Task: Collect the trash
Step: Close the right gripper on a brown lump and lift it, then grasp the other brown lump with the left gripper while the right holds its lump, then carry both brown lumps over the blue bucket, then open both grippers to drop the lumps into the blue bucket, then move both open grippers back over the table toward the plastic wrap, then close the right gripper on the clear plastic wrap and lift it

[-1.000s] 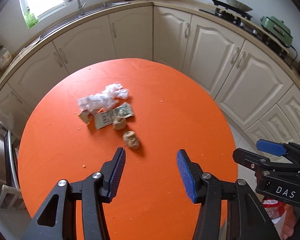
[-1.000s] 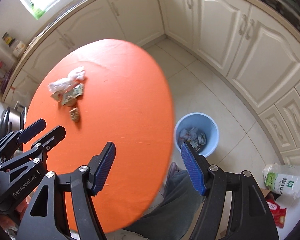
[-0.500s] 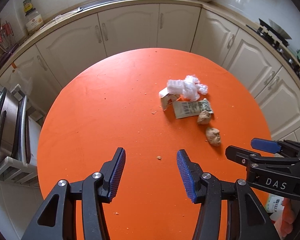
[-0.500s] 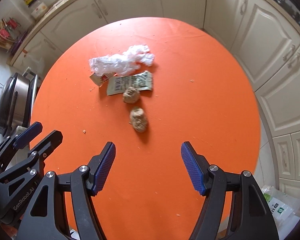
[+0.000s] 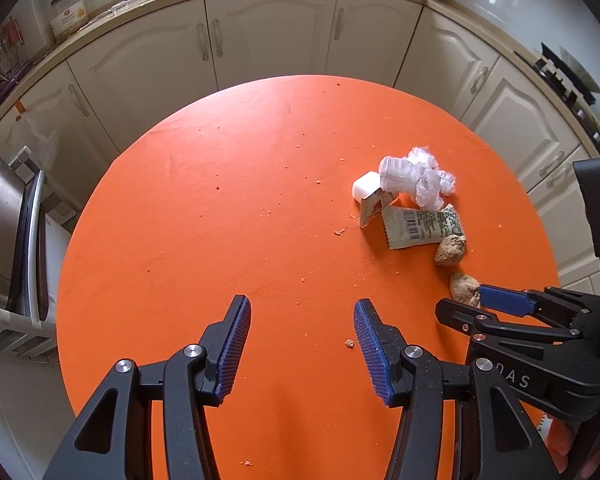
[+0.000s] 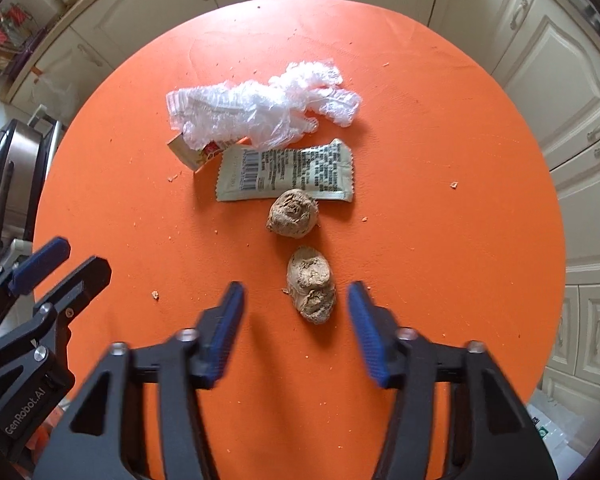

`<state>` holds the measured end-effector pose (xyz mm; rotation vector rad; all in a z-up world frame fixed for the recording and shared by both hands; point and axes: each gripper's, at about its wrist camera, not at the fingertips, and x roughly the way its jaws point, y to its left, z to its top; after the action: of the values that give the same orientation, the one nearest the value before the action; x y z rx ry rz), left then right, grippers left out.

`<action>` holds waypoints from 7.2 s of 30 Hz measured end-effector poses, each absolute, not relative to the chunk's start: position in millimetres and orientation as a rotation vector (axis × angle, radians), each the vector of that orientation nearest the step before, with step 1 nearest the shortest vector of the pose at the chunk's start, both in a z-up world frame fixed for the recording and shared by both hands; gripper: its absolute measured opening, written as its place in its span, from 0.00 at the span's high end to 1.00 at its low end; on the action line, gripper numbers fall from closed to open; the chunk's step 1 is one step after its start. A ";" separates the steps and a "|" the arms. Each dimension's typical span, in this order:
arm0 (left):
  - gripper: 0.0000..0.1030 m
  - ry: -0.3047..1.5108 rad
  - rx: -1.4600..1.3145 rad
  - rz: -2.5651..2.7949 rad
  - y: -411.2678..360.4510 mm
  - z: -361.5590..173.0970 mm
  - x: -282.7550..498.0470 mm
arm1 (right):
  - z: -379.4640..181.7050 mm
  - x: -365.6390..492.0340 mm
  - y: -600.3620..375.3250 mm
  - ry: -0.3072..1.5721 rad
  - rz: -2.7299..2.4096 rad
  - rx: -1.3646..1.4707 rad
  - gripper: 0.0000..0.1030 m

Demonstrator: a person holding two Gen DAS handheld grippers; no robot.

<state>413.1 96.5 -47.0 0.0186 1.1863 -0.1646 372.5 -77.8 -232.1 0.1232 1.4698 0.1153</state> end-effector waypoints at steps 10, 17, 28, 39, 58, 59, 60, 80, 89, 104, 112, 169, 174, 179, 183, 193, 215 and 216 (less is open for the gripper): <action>0.51 1.193 0.050 -0.205 55.0 -53.7 423.2 | -230.3 358.9 -110.5 1.417 0.156 0.207 0.79; 0.51 1.210 0.088 -0.263 13.4 -63.4 430.8 | -208.5 351.5 -157.0 1.348 0.103 0.281 0.79; 0.62 1.221 0.113 -0.259 -27.3 -87.9 457.0 | -200.2 345.1 -204.5 1.297 0.069 0.367 0.79; 0.81 1.217 0.142 -0.307 -49.6 -98.6 454.8 | -207.2 349.2 -197.4 1.300 0.090 0.365 0.79; 0.81 1.121 0.221 -0.385 -93.8 -48.5 378.0 | -174.8 270.3 -258.1 1.222 -0.032 0.435 0.79; 0.81 1.117 0.230 -0.393 -99.6 -47.3 372.8 | -173.7 264.5 -262.9 1.217 -0.039 0.441 0.79; 0.81 1.114 0.240 -0.402 -105.9 -45.7 367.0 | -172.2 258.2 -268.4 1.210 -0.047 0.448 0.79; 0.81 1.120 0.469 -0.605 -263.3 -69.2 306.8 | -186.6 145.3 -401.8 1.170 -0.285 0.616 0.78; 0.81 1.150 0.499 -0.627 -318.7 -98.5 324.4 | -211.4 120.6 -441.3 1.197 -0.348 0.687 0.78; 0.52 1.110 0.468 -0.542 -346.7 -122.0 342.0 | -240.2 113.1 -466.9 1.238 -0.399 0.742 0.78; 0.52 1.108 0.448 -0.518 -327.4 -115.3 345.9 | -242.6 135.5 -456.2 1.243 -0.357 0.725 0.78; 0.51 1.059 0.179 -0.315 -39.0 -9.4 294.5 | -134.7 200.7 -230.1 1.152 -0.184 0.364 0.05; 0.51 1.057 0.130 -0.277 0.2 -1.1 293.3 | -131.4 212.2 -195.3 1.160 -0.139 0.315 0.05; 0.51 1.064 0.086 -0.235 37.5 2.5 300.5 | -133.3 227.9 -168.4 1.176 -0.106 0.278 0.05; 0.51 1.071 0.054 -0.202 60.9 3.8 311.9 | -135.9 248.3 -147.6 1.191 -0.078 0.252 0.05; 0.51 1.093 -0.022 -0.120 108.4 -0.2 363.1 | -146.4 321.6 -105.1 1.239 0.009 0.199 0.05; 0.51 1.177 -0.036 -0.079 126.8 -50.5 478.8 | -237.9 474.5 -72.0 1.486 0.096 0.283 0.35; 0.51 1.181 -0.031 -0.082 123.2 -51.8 481.9 | -236.1 473.7 -70.4 1.474 0.109 0.263 0.42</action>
<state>481.9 123.2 -51.8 -0.0308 1.1811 -0.0819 473.7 -70.4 -236.1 0.2627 1.4744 0.1085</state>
